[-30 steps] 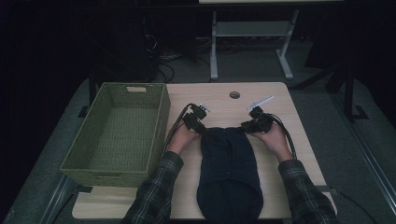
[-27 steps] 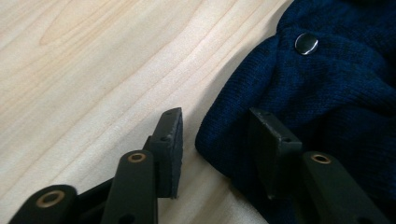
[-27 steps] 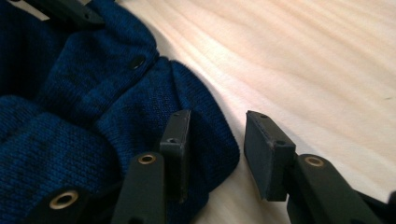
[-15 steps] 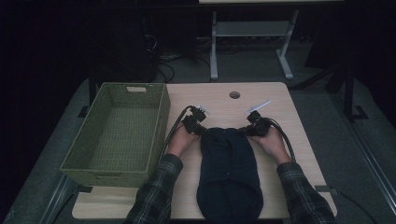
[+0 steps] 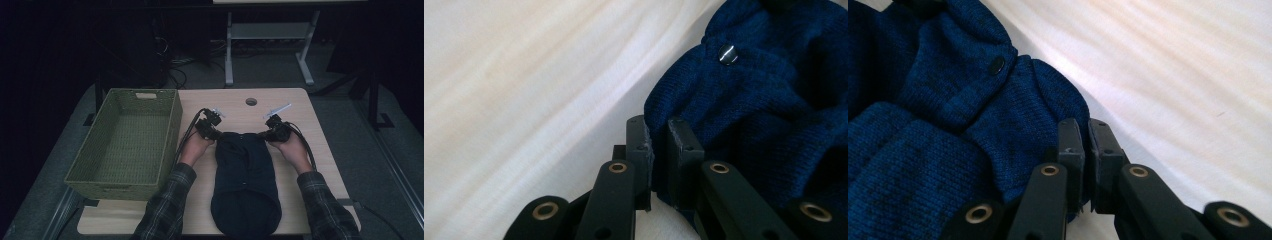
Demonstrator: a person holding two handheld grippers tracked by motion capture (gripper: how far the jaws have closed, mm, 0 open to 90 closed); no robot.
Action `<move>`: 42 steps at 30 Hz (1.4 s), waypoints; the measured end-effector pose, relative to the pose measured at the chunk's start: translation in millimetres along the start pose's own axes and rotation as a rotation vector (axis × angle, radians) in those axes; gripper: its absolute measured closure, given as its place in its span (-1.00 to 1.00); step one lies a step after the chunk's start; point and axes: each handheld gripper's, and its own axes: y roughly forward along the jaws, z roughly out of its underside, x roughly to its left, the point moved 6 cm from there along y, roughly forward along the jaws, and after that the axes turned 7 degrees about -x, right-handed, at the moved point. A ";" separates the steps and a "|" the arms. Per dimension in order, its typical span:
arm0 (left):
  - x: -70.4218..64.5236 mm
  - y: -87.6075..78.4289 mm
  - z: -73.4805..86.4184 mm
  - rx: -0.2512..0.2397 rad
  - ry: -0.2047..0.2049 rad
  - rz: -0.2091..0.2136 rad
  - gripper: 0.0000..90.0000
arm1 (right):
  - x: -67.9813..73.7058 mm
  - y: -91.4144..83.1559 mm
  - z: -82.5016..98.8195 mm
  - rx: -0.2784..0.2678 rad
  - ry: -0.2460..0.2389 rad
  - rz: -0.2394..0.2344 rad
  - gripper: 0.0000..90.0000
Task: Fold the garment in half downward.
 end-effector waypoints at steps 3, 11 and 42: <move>1.1 -9.1 -9.2 -0.039 0.001 -0.020 0.82 | -0.1 -9.9 -12.7 -0.031 -0.025 0.036 0.91; 2.8 -43.9 -42.1 -0.119 0.057 -0.073 0.82 | 0.3 -41.6 -47.1 -0.115 -0.069 0.082 0.90; -25.0 -113.2 -59.5 -0.315 0.143 -0.127 0.79 | 48.8 -105.4 -73.1 -0.319 -0.215 0.150 0.89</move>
